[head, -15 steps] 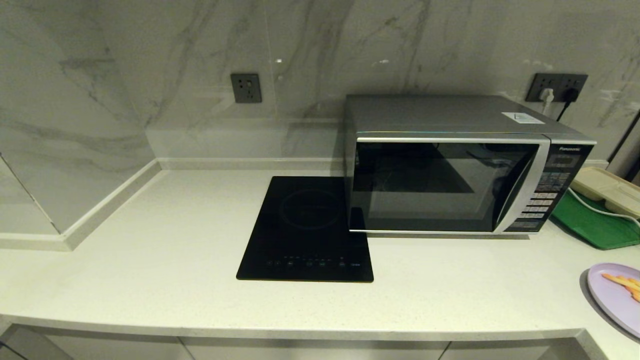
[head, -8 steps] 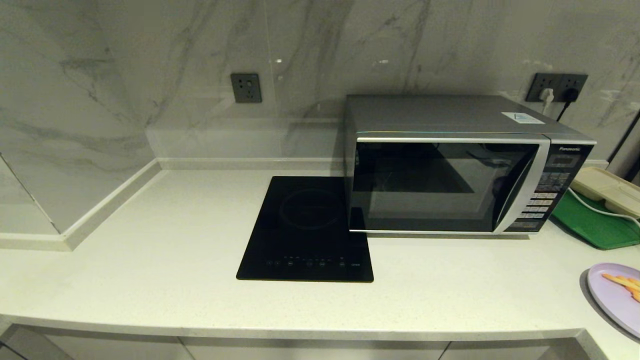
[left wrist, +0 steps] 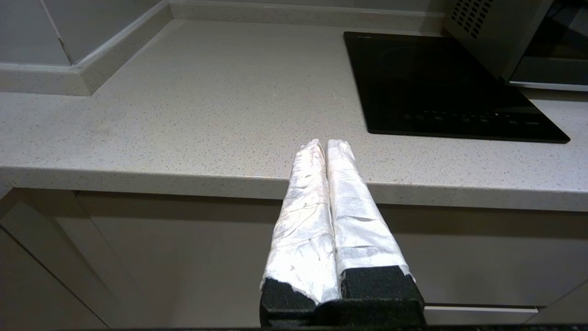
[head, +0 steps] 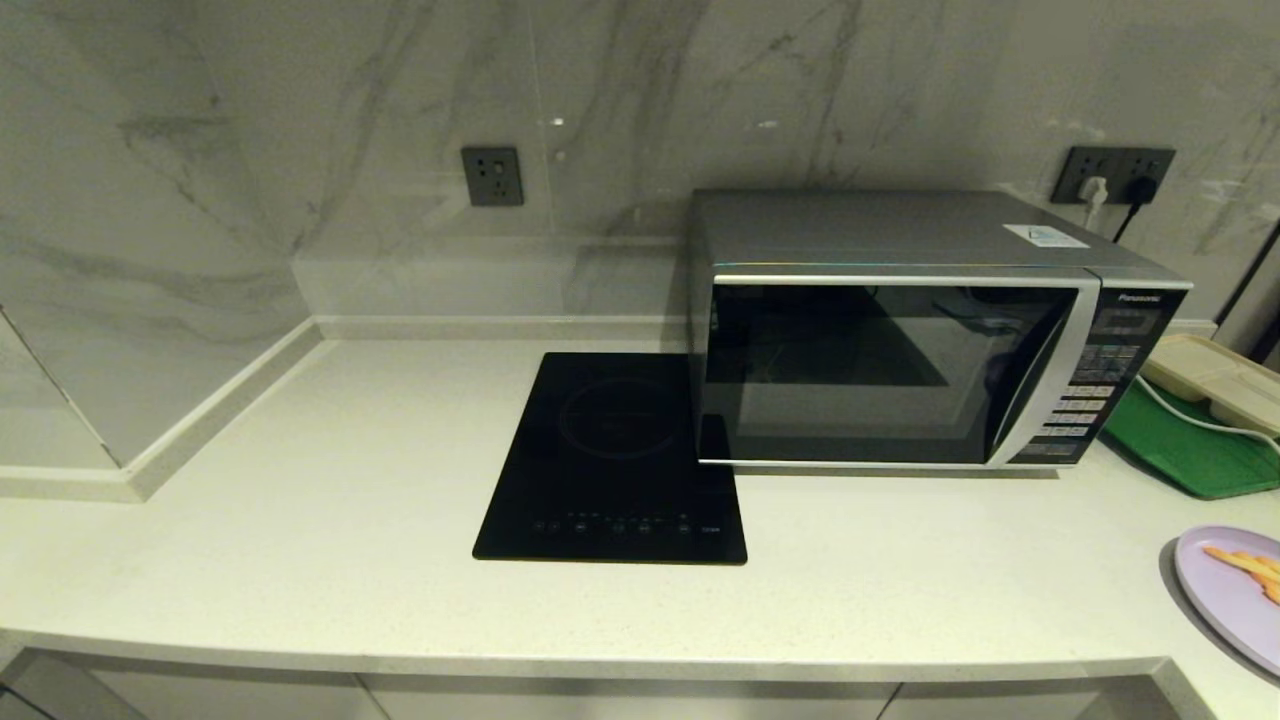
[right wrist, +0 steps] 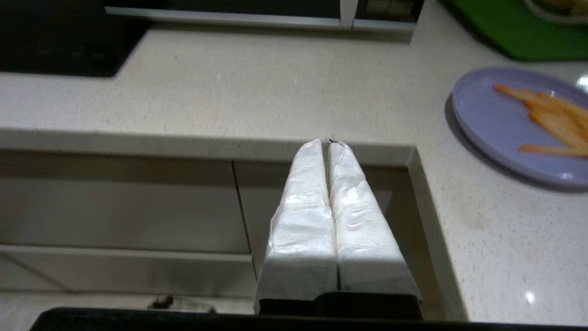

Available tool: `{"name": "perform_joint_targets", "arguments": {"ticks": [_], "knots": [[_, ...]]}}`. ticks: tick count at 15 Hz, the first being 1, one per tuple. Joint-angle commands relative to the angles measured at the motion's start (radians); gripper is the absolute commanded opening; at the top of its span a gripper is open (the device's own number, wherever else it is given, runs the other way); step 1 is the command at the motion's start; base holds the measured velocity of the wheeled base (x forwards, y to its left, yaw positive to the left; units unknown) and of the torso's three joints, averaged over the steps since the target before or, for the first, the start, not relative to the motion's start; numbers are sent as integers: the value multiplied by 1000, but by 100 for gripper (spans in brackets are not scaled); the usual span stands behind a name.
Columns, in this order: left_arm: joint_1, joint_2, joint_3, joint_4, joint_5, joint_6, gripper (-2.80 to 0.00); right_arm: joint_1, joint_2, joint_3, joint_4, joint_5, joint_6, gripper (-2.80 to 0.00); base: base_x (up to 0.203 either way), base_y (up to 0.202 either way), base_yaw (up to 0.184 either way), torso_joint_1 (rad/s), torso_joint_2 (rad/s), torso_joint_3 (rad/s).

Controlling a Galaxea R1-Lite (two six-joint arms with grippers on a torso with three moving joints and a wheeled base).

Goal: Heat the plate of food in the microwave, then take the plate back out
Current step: Open the microwave oven

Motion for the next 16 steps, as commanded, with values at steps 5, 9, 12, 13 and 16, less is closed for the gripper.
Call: {"name": "perform_joint_targets", "arguments": {"ticks": [5,9,12,13,16], "knots": [[0,0,0,-1,0,-1,-280,2,529,-339,-4,-59,131,-280,0,0,0,0,0,0],[0,0,0,-1,0,-1,-280,17,926,-634,-9,-286,26,-280,0,0,0,0,0,0],[0,0,0,-1,0,-1,-280,215,1170,-805,-18,-672,-15,0,0,0,0,0,0,0],[0,0,0,-1,0,-1,-280,257,1268,-836,-44,-770,-3,0,0,0,0,0,0,0],[0,0,0,-1,0,-1,-280,322,1553,-916,-192,-1008,23,0,0,0,0,0,0,0]]}}
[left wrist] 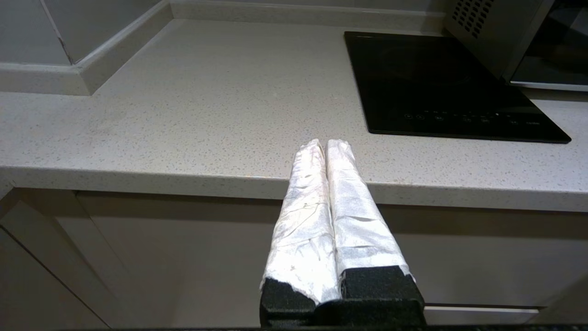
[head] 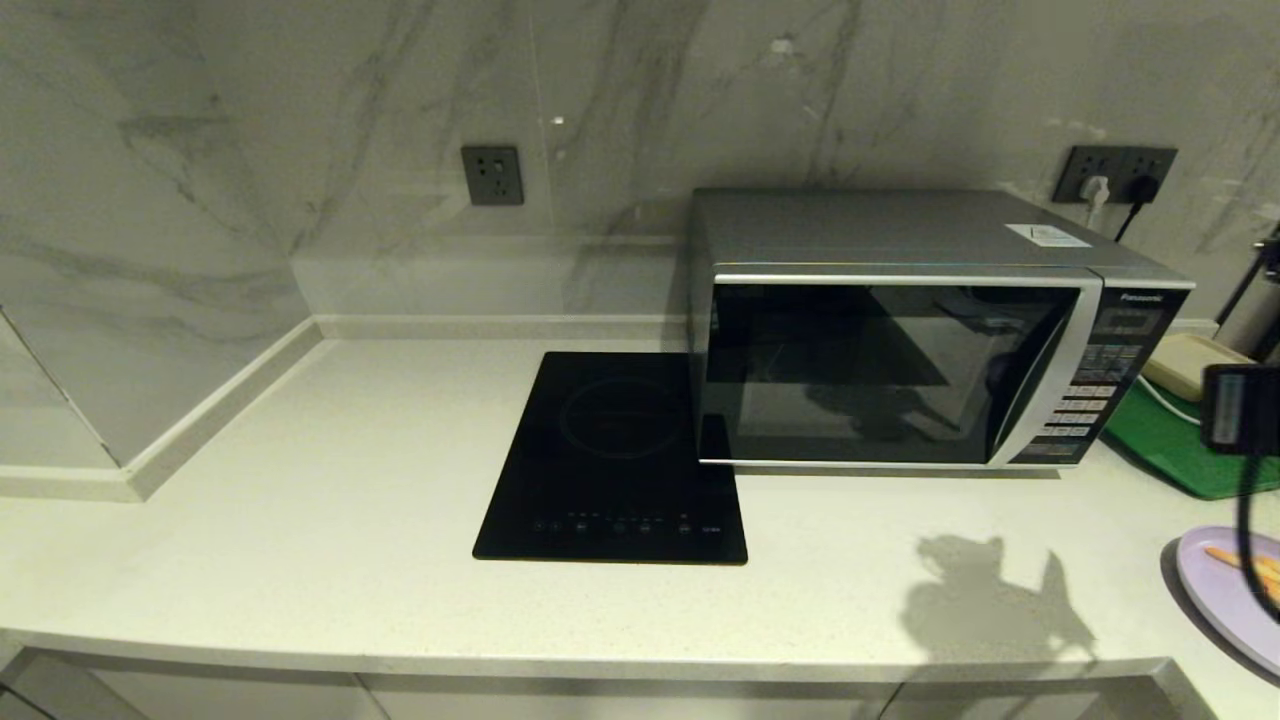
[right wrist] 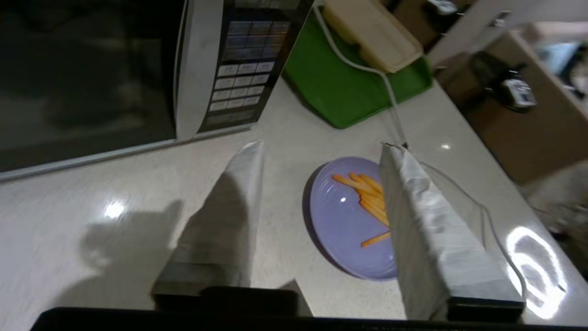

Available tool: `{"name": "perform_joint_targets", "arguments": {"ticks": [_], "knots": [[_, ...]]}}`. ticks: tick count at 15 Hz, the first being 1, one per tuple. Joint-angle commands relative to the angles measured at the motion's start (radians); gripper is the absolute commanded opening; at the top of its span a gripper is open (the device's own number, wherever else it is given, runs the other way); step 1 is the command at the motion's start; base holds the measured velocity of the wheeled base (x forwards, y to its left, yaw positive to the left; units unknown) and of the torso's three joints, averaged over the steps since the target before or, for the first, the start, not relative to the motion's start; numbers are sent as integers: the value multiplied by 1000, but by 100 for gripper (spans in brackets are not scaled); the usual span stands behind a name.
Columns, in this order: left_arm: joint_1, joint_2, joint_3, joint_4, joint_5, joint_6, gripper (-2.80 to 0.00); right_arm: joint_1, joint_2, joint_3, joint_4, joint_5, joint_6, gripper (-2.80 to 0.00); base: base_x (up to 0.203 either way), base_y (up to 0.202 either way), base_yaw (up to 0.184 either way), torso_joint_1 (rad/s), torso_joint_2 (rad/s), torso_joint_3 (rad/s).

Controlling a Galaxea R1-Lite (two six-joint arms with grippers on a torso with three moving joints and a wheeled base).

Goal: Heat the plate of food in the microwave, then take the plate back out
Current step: Open the microwave oven

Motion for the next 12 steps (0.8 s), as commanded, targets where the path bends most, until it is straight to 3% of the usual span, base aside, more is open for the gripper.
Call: {"name": "perform_joint_targets", "arguments": {"ticks": [1,5,12], "knots": [[0,0,0,0,0,-1,-280,45,314,-69,-88,-187,10,0,0,0,0,0,0,0],[0,0,0,0,0,-1,-280,46,530,-218,-150,-277,40,0,0,0,0,0,0,0],[0,0,0,0,0,-1,-280,-47,685,-286,-155,-266,143,0,0,0,0,0,0,0]]}}
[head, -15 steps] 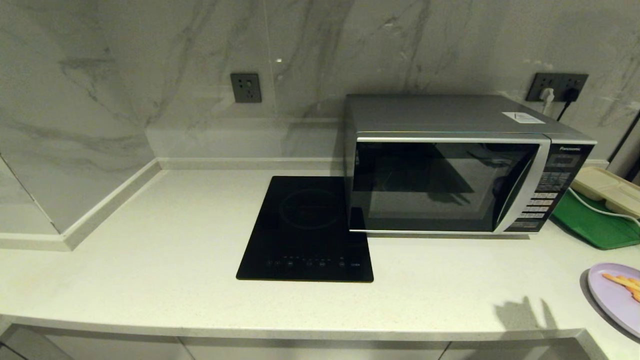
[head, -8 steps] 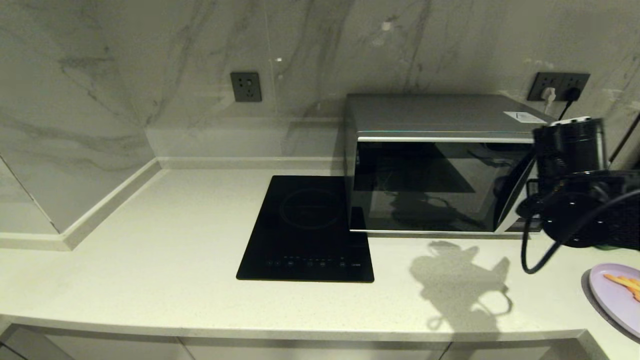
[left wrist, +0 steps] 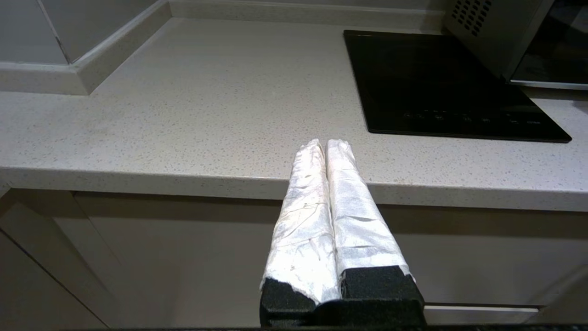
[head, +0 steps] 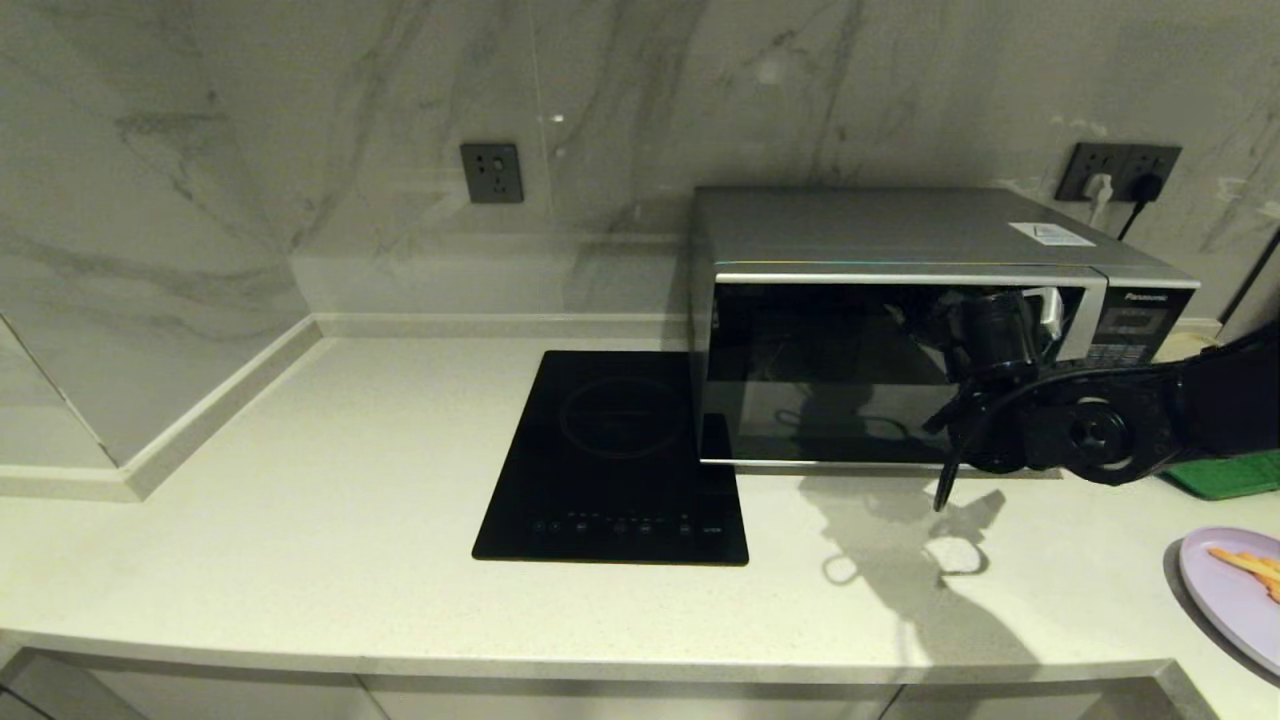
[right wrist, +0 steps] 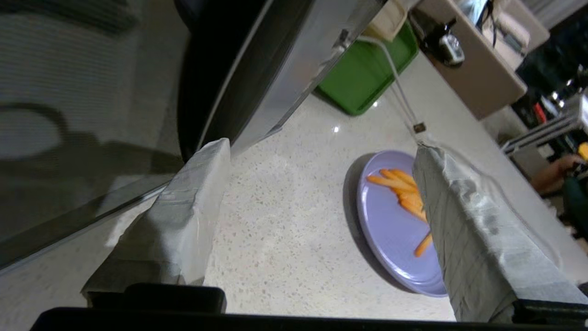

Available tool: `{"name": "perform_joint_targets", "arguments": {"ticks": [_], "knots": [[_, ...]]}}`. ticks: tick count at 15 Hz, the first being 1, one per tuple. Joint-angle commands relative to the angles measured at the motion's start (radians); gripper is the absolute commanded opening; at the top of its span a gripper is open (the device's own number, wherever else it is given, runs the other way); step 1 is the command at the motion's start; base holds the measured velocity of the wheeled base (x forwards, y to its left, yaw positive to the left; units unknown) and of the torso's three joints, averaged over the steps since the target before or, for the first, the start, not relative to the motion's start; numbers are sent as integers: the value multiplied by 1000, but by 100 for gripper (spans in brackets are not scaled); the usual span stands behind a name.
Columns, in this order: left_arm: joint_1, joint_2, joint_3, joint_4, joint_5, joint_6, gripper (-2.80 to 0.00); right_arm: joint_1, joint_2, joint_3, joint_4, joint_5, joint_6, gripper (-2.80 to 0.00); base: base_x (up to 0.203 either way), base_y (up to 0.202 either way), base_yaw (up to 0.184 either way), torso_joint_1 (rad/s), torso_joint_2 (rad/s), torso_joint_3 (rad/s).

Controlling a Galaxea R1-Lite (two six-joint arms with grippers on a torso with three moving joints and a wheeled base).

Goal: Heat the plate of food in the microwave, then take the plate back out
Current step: Open the microwave oven

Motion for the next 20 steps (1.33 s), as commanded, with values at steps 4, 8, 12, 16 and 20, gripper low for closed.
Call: {"name": "perform_joint_targets", "arguments": {"ticks": [4,8,12,16,20], "knots": [[0,0,0,0,0,-1,-280,-45,67,-35,-1,38,32,0,0,0,0,0,0,0],[0,0,0,-1,0,-1,-280,-66,79,-74,-2,52,34,0,0,0,0,0,0,0],[0,0,0,-1,0,-1,-280,-90,77,-94,-3,51,57,0,0,0,0,0,0,0],[0,0,0,-1,0,-1,-280,-102,69,-96,-3,46,80,0,0,0,0,0,0,0],[0,0,0,-1,0,-1,-280,-130,58,-92,-3,45,103,0,0,0,0,0,0,0]]}}
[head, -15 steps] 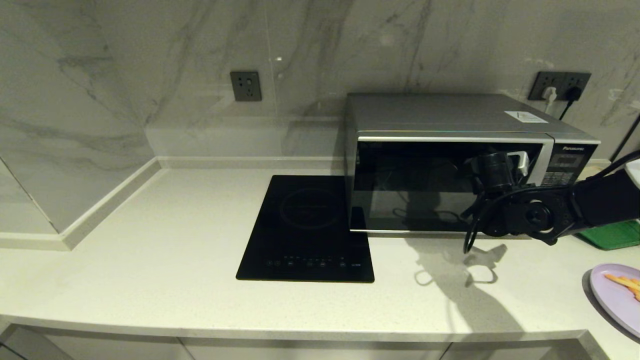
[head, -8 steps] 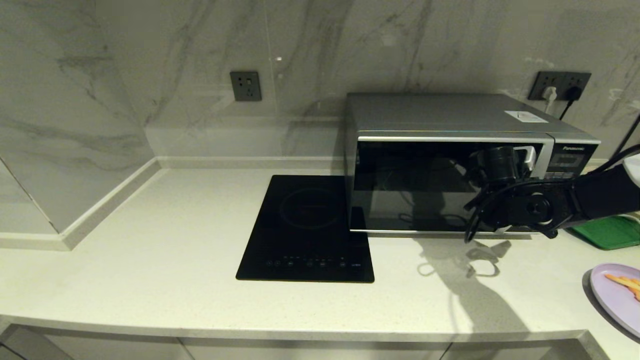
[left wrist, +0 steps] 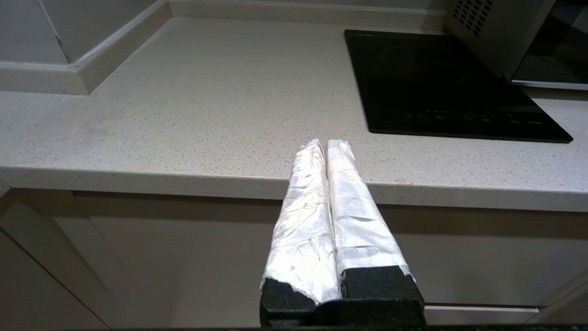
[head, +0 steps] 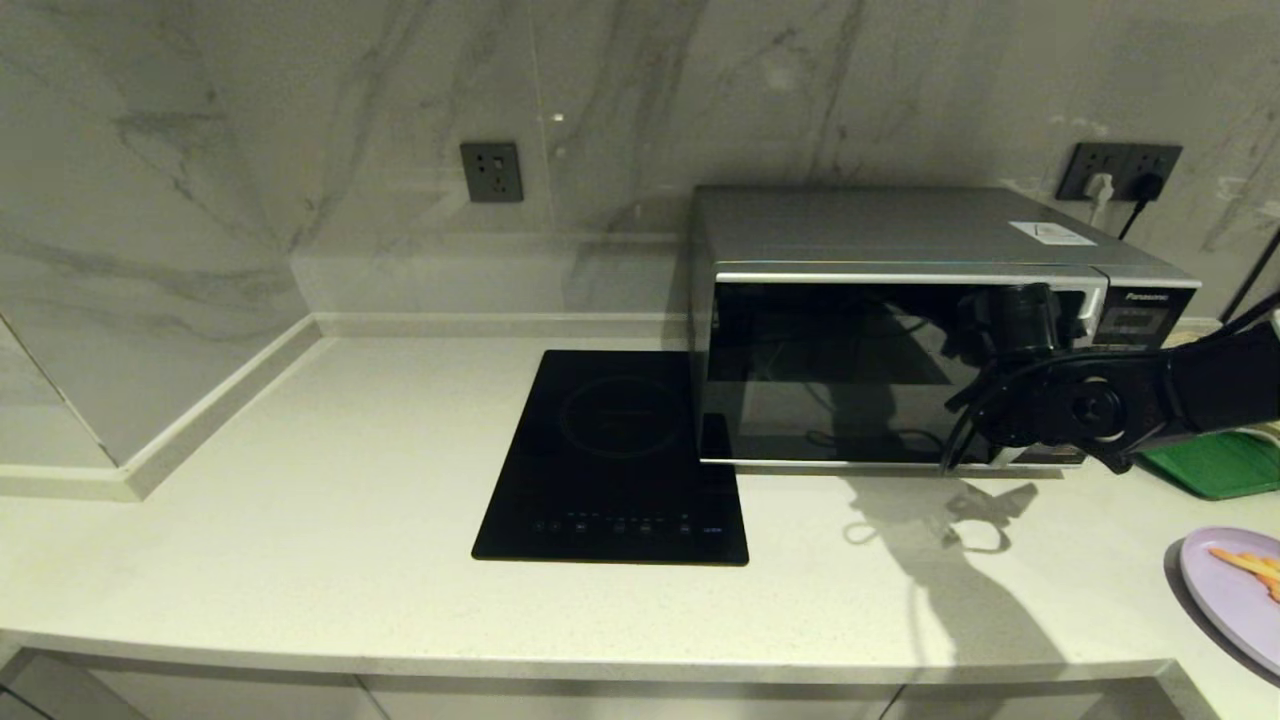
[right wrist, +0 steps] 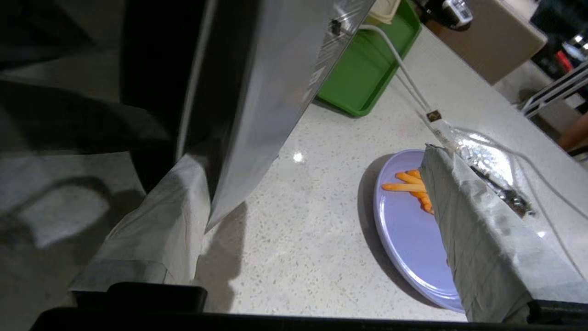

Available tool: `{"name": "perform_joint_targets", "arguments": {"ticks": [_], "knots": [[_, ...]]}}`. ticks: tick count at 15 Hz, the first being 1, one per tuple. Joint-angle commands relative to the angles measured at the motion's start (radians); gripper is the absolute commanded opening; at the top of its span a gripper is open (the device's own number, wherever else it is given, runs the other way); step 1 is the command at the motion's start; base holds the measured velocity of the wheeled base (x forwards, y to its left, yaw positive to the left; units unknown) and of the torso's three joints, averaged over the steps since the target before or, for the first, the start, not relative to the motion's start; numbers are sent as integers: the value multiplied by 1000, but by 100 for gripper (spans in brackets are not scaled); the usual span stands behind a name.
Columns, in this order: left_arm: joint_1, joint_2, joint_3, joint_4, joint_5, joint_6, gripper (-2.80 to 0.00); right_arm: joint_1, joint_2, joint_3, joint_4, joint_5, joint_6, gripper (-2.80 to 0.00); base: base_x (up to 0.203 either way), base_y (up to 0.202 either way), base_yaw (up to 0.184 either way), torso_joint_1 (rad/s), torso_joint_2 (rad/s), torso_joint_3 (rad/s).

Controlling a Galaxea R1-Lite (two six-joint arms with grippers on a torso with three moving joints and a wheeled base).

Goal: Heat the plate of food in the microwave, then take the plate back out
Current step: Open the microwave oven

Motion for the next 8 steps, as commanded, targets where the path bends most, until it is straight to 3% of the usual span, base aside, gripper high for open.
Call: {"name": "perform_joint_targets", "arguments": {"ticks": [1,8], "knots": [[0,0,0,-1,0,-1,-280,-16,-19,8,-1,-6,7,0,0,0,0,0,0,0],[0,0,0,-1,0,-1,-280,-38,-37,49,-1,-8,45,0,0,0,0,0,0,0]]}}
